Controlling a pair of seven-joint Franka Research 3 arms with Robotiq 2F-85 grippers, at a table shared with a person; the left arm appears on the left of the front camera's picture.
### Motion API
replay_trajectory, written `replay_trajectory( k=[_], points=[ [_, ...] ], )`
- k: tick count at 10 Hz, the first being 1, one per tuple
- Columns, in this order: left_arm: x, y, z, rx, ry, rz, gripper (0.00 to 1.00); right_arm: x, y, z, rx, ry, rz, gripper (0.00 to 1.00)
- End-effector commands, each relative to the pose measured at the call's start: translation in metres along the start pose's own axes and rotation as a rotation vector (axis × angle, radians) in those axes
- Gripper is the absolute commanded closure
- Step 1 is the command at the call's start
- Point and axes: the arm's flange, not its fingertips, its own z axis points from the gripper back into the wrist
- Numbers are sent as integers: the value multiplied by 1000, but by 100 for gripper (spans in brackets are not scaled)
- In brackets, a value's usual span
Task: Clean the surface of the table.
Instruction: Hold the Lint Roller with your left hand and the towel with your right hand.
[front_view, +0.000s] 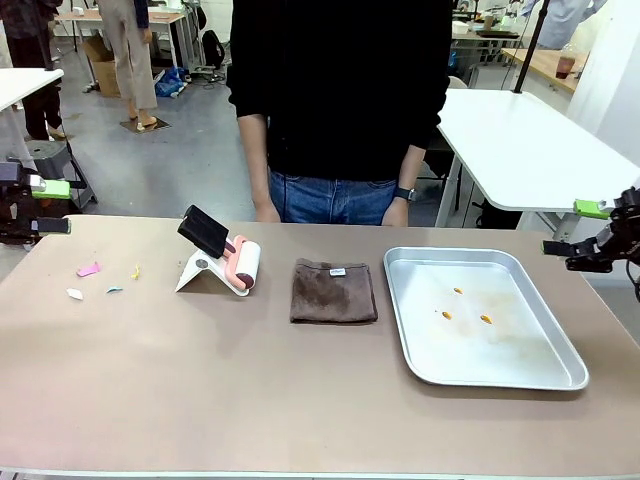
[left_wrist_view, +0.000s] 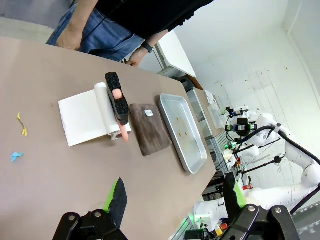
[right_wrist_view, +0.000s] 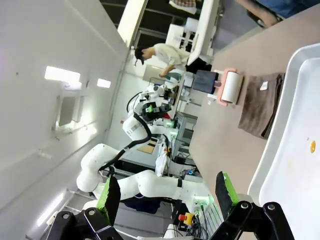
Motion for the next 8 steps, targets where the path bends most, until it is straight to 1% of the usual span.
replay_trajectory(
  k=[1, 2, 3, 4, 5, 7, 8],
  points=[
    [0, 0, 0, 0, 0, 0, 0, 0, 0, 0, -1, 0, 0, 0],
    [11, -13, -8, -26, 63, -24, 0, 18, 23, -14, -81, 63, 7, 0],
    [22, -27, -21, -11, 121, -32, 0, 42, 49, -27, -158, 121, 3, 0],
    [30, -36, -32, 23, 181, -14, 0, 66, 69, -42, -242, 179, -24, 0],
    [41, -46, -46, 69, 243, -4, 0, 99, 89, -69, -358, 269, -54, 0],
    [62, -55, -65, 235, 337, 49, 0, 148, 108, -121, -537, 344, -117, 0],
    [72, -58, -73, 278, 364, 83, 0, 165, 109, -148, -591, 383, -161, 0]
  ],
)
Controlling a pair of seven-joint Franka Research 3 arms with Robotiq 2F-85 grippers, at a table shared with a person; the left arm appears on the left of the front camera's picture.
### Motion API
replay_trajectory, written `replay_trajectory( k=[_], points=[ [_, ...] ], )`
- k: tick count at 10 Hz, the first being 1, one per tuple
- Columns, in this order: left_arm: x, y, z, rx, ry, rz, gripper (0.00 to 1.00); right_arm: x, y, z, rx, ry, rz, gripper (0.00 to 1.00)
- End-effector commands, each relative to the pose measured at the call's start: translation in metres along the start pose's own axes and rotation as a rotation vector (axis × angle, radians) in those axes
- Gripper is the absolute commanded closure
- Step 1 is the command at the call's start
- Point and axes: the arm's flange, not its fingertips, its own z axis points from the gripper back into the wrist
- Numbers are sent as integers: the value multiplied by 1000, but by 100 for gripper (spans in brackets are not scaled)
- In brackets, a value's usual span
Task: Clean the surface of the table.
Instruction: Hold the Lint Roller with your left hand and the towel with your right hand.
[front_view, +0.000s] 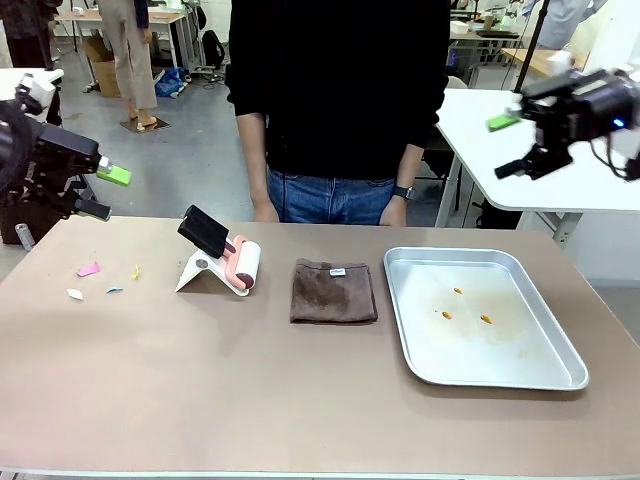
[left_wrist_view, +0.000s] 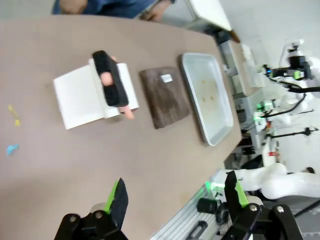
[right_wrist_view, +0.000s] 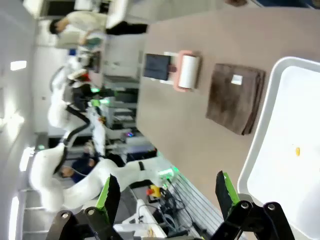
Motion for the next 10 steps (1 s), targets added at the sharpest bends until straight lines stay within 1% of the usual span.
replay_trajectory(
  k=[1, 2, 3, 4, 5, 6, 7, 10],
  points=[
    [25, -2, -4, 154, 23, 90, 0, 57, 3, -30, -153, 130, -135, 0],
    [31, -2, -12, 138, 34, 89, 0, 79, 3, -60, -204, 165, -186, 0],
    [33, 2, -17, 129, 30, 82, 0, 93, 0, -93, -235, 213, -229, 0],
    [35, 7, -19, 123, 16, 84, 0, 97, 0, -117, -263, 248, -233, 0],
    [39, 9, -20, 109, -30, 97, 0, 93, 3, -132, -263, 306, -174, 0],
    [33, 5, -21, 137, 25, 79, 0, 83, 0, -122, -203, 299, -96, 0],
    [33, 5, -21, 137, 25, 79, 0, 87, -13, -139, -237, 255, -205, 0],
    [33, 5, -21, 137, 25, 79, 0, 87, -13, -139, -237, 255, -205, 0]
  ],
)
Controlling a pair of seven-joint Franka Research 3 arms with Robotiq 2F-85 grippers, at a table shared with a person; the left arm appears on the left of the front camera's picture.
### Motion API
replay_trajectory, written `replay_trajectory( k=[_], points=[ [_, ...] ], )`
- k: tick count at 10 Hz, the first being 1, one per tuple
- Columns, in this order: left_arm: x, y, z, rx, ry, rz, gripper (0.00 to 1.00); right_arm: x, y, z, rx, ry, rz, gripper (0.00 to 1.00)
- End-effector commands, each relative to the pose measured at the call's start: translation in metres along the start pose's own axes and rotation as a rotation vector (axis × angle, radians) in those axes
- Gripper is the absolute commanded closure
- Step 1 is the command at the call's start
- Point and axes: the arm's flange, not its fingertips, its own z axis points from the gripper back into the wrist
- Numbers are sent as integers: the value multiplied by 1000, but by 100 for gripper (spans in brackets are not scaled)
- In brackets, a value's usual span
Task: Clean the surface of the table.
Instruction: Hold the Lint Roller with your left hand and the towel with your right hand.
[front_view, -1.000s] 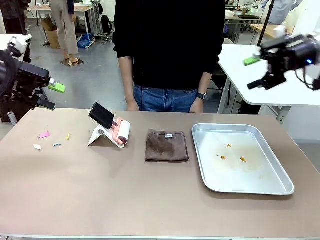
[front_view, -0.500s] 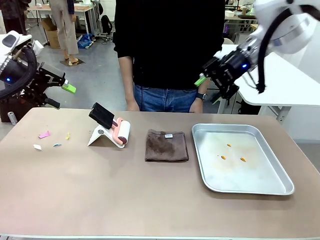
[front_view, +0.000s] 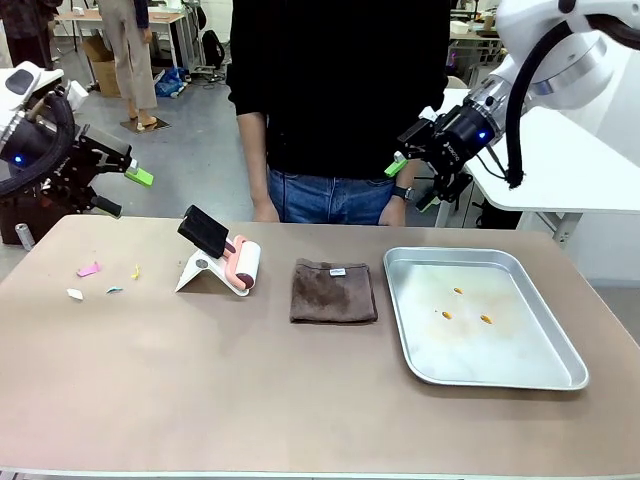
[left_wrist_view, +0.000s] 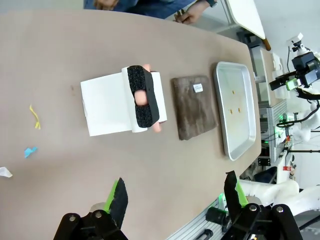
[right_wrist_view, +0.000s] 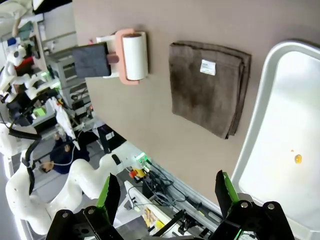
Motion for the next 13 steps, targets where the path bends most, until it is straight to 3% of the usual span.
replay_trajectory(
  k=[1, 6, 7, 9, 13],
  points=[
    [-2, -1, 3, 7, 7, -2, 0, -2, 1, -1, -2, -16, -20, 0],
    [0, 0, 0, 0, 0, 0, 0, 0, 0, 0, 0, 0, -1, 0],
    [6, -6, -12, 21, 43, -18, 0, -15, 10, -18, -85, 6, -3, 0],
    [23, -6, -36, 50, 105, 9, 0, -45, 17, -54, -136, -36, 57, 0],
    [53, 8, -65, 106, 87, 105, 0, -70, 10, -110, -189, -88, 147, 0]
  ],
)
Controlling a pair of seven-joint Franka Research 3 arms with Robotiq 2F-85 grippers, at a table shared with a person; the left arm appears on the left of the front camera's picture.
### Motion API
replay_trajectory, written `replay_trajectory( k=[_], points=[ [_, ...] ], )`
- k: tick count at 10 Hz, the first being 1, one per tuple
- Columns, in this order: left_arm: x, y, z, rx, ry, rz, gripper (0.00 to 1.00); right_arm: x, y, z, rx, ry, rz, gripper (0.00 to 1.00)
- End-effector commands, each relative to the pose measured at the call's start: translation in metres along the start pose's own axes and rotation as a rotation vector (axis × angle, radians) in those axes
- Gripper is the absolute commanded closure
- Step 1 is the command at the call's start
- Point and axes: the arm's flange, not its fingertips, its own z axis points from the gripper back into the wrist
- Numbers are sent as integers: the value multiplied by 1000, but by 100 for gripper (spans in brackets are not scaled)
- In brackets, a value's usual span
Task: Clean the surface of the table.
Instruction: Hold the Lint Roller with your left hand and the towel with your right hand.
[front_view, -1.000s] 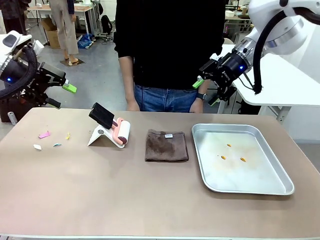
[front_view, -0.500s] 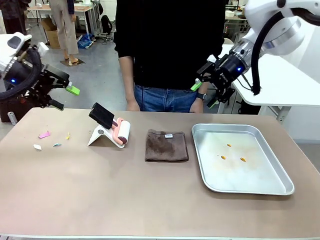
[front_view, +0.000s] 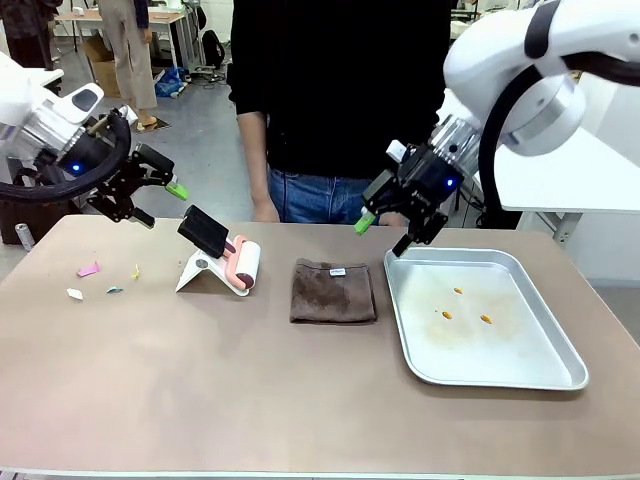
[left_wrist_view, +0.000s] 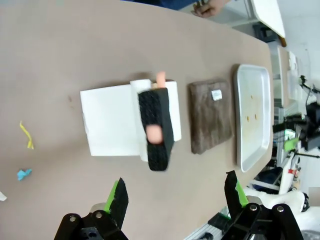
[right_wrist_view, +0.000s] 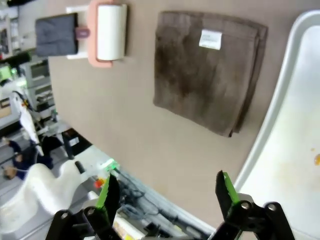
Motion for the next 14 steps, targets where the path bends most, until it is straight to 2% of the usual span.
replay_trajectory(
  k=[1, 5, 9, 12, 14],
  points=[
    [15, 3, -5, 40, 17, 57, 0, -9, -4, -28, -22, -61, 71, 0],
    [21, 10, -27, -20, 84, 76, 0, 5, 1, -64, -61, -166, 82, 0],
    [22, 14, -40, -99, 75, 49, 0, 12, 6, -80, -146, -158, 90, 0],
    [26, 20, -52, -80, 95, 72, 0, 9, 10, -91, -291, -197, 98, 0],
    [27, 21, -54, -88, 90, 76, 0, 17, 9, -102, -381, -217, 47, 0]
  ],
)
